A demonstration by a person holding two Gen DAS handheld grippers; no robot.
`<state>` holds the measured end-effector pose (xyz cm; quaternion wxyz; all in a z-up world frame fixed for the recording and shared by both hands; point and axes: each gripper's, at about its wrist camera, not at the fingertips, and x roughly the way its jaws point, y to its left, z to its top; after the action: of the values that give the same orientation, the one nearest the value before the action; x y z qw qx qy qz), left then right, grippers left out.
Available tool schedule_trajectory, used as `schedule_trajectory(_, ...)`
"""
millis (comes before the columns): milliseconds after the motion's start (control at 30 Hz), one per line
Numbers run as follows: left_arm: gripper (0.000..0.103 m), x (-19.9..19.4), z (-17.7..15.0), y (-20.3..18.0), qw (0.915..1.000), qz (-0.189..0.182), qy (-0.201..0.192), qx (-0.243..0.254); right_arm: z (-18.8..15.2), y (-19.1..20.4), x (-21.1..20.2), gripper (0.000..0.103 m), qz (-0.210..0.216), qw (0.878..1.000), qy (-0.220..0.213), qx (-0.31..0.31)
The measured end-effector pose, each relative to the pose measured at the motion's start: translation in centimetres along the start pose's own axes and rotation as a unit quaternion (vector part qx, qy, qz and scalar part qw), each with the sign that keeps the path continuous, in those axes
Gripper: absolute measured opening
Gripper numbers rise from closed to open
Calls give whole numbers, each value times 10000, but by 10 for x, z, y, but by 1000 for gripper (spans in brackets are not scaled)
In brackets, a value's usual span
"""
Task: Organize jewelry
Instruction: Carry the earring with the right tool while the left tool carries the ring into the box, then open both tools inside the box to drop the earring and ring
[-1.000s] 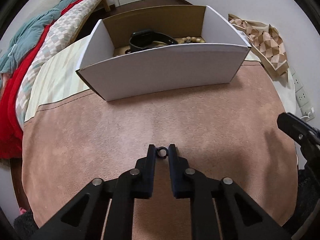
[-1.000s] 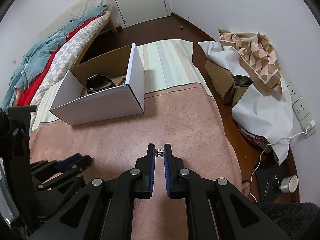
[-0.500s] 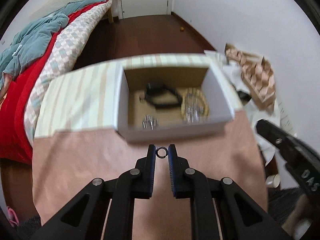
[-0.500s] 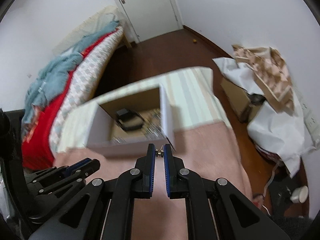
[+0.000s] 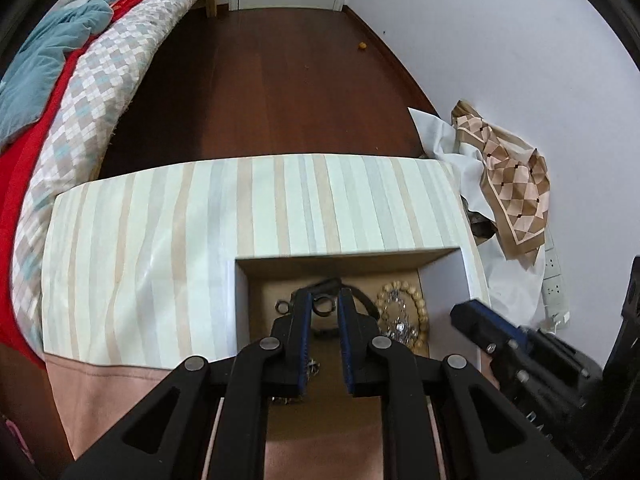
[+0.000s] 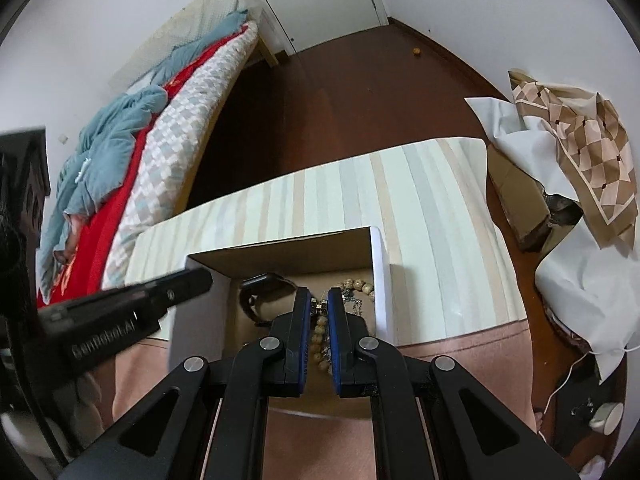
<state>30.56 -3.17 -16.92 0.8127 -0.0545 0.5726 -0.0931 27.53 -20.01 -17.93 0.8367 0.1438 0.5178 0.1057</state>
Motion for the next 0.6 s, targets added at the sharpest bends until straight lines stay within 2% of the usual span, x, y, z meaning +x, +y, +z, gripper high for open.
schedule_trajectory(100,12,-2,6,0,10000,4,17,-55,4,-3,4,10,-26,9999,114,109)
schedule_trajectory(133,12,-3,8,1,10000,11,-5,-66,4,-4,4,14,-48,9999,116,111)
schedule_trajectory(233,18,-11,9,4,9999,72,-73,-80,4,-5,-1,33,-77,9998,92,145)
schedule_trajectory(267,20,-15,8,5,9998,154,-125,-77,4,-5,-3,35,-94,9998,86,154)
schedule_trajectory(367,40,-28,3,11,9988,373,-303,-130,2,-2,-12,41,-280,9996,57,60)
schedule_trajectory(400,50,-34,0,14,9983,430,-372,-150,0,0,-15,43,-359,9993,41,20)
schedule_trajectory(433,56,-38,-2,16,9977,492,-429,-174,-2,3,-20,49,-482,9988,22,-67)
schedule_trajectory(467,58,-44,-8,18,9965,624,-515,-191,-3,5,-23,55,-560,9984,14,-119)
schedule_trajectory(533,67,-51,-16,22,9948,788,-605,-220,-8,9,-31,60,-831,9962,4,-271)
schedule_trajectory(600,67,-57,-28,24,9934,899,-665,-243,-14,12,-35,61,-1031,9940,47,-364)
